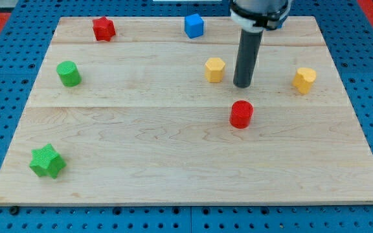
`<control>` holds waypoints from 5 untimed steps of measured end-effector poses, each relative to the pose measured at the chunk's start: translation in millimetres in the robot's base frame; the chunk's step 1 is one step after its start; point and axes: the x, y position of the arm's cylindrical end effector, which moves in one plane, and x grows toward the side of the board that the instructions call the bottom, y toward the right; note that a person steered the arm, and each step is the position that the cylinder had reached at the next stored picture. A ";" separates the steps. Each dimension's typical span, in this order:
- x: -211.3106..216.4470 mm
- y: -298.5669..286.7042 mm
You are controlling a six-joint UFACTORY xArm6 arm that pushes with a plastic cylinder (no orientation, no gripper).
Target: Move the yellow hexagon towards the bottom center
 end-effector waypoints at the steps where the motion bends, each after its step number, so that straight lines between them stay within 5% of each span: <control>1: -16.5 -10.9; 3: -27.3 -71.0; 5: -11.2 -65.3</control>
